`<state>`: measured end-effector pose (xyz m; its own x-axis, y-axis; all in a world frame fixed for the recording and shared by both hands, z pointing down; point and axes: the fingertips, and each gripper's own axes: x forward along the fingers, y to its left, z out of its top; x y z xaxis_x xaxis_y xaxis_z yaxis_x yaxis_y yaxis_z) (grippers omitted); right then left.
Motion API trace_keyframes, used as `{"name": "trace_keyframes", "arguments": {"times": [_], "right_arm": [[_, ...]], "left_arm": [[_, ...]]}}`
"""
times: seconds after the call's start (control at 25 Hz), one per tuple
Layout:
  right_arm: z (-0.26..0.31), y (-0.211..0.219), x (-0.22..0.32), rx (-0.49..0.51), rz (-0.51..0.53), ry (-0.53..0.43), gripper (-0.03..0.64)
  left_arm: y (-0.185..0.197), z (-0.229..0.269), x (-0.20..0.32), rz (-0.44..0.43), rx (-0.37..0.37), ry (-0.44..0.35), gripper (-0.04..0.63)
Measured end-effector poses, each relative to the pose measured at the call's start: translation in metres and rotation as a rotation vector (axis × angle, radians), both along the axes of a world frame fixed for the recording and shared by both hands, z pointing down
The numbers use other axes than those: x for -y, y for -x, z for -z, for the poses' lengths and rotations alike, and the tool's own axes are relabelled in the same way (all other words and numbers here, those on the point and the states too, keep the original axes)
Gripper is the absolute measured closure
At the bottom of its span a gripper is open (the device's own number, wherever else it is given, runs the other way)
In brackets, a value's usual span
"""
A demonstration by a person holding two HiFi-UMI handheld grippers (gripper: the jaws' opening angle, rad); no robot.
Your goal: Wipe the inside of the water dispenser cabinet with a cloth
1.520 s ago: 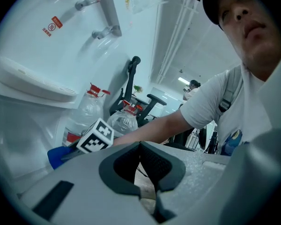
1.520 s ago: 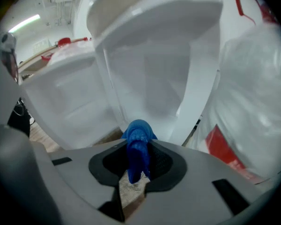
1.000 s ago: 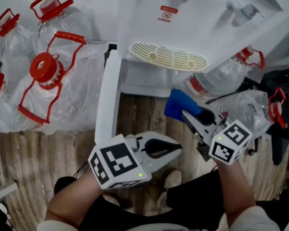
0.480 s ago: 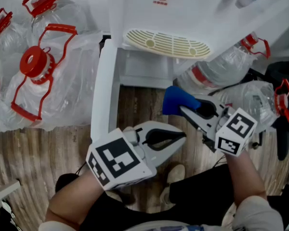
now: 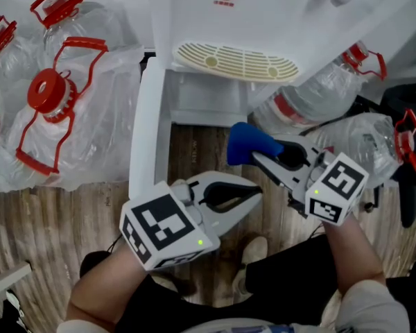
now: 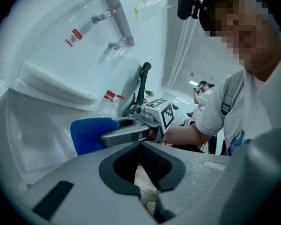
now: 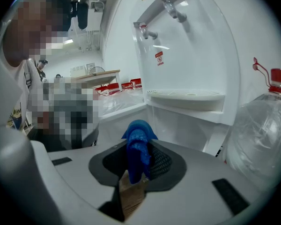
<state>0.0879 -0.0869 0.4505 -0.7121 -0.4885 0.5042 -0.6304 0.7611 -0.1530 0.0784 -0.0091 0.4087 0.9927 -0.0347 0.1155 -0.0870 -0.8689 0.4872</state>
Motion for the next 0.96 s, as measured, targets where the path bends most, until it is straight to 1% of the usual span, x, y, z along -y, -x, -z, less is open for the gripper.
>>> {"name": "trace_keyframes", "arguments": {"times": [0.12, 0.28, 0.44, 0.6, 0.8, 0.96], "right_arm": [[0.0002, 0.0007, 0.0023, -0.001, -0.005, 0.000, 0.532], [-0.0021, -0.0017, 0.0036, -0.030, -0.009, -0.018, 0.532], [-0.0026, -0.0018, 0.0053, -0.031, -0.009, -0.017, 0.532], [-0.0036, -0.0007, 0.0072, -0.024, -0.010, -0.016, 0.532], [-0.0041, 0.0009, 0.0067, -0.022, -0.005, -0.010, 0.532], [-0.0033, 0.0000, 0.0063, -0.022, -0.008, -0.009, 0.532]], "left_arm": [[-0.0010, -0.0001, 0.0006, -0.005, 0.002, -0.005, 0.593], [-0.0016, -0.0029, 0.0010, -0.010, 0.004, -0.007, 0.592], [-0.0004, -0.0018, 0.0046, 0.000, -0.003, -0.002, 0.592], [-0.0004, -0.0040, 0.0042, -0.007, 0.007, -0.016, 0.592], [-0.0010, -0.0026, 0.0029, -0.004, 0.000, 0.002, 0.594], [-0.0005, -0.0023, 0.0028, -0.009, 0.005, -0.009, 0.592]]}}
